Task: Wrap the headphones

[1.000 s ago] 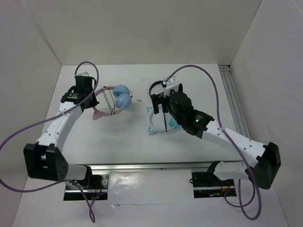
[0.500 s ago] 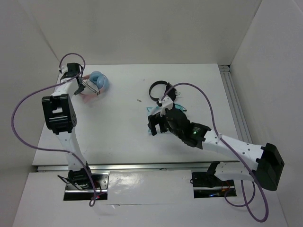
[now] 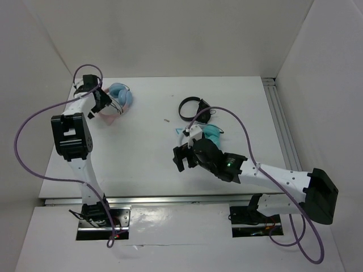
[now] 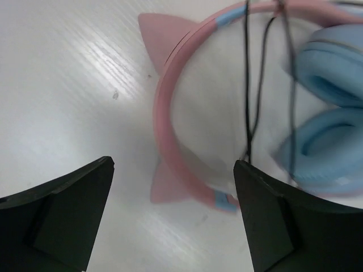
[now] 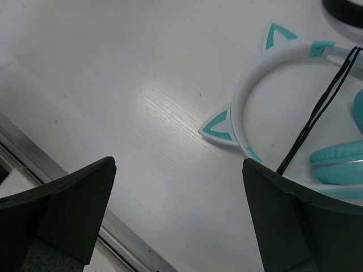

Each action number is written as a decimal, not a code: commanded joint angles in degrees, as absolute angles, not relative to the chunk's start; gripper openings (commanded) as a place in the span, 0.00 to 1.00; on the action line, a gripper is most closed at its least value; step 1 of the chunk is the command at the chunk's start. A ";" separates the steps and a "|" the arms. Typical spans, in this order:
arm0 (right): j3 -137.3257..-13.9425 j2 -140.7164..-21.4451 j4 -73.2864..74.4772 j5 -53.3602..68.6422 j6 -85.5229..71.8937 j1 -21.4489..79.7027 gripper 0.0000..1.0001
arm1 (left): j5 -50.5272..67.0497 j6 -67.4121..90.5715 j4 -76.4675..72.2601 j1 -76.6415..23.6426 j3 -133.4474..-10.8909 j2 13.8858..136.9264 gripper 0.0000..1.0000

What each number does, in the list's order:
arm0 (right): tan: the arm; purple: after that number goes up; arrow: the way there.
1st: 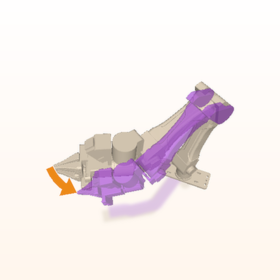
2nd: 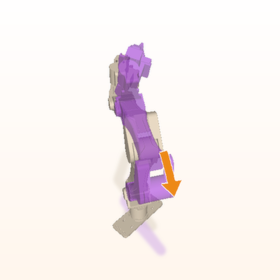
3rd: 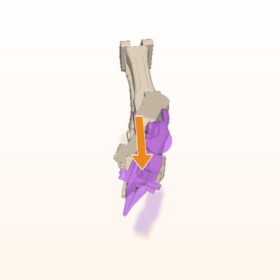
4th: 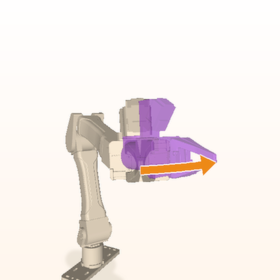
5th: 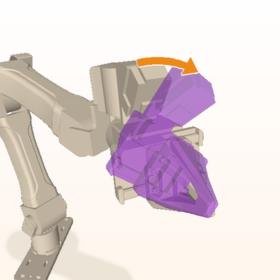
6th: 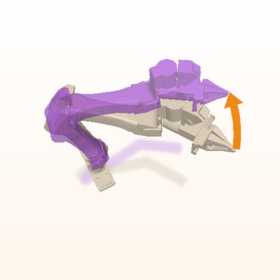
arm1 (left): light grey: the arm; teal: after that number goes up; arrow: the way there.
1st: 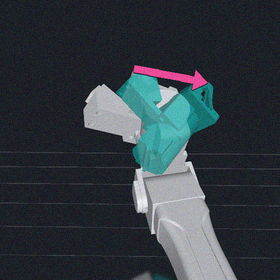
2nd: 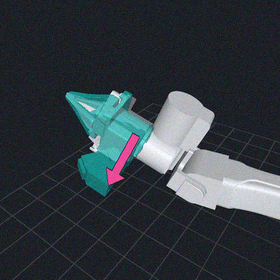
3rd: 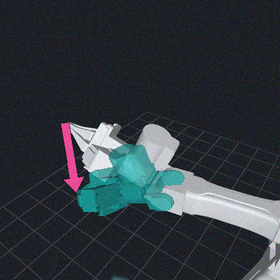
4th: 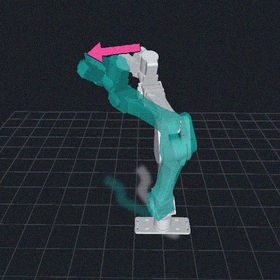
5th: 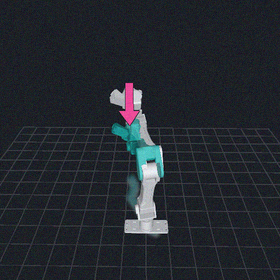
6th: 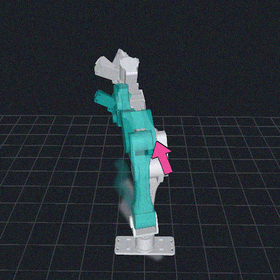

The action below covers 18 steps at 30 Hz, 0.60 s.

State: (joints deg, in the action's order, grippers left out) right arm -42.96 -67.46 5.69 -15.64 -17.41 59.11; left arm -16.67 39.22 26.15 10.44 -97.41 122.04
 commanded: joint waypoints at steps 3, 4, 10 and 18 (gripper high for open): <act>-48.60 -62.67 7.29 -19.85 -19.69 60.12 1.00 | -19.59 43.15 29.79 10.46 -96.51 101.19 1.00; -48.60 -61.88 7.90 -21.08 -19.69 60.64 1.00 | -19.60 42.37 29.27 10.46 -93.28 94.55 1.00; -57.03 -60.73 19.67 -28.99 -18.73 61.17 1.00 | -9.96 40.70 30.58 9.41 -81.23 67.63 1.00; -64.78 -49.94 31.99 -33.66 -17.67 61.79 1.00 | 14.73 38.31 32.78 8.88 -57.59 29.65 1.00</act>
State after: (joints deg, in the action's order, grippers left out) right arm -61.32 -55.09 25.98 -29.89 -18.22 61.32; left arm 2.59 39.16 28.84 8.99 -64.60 35.03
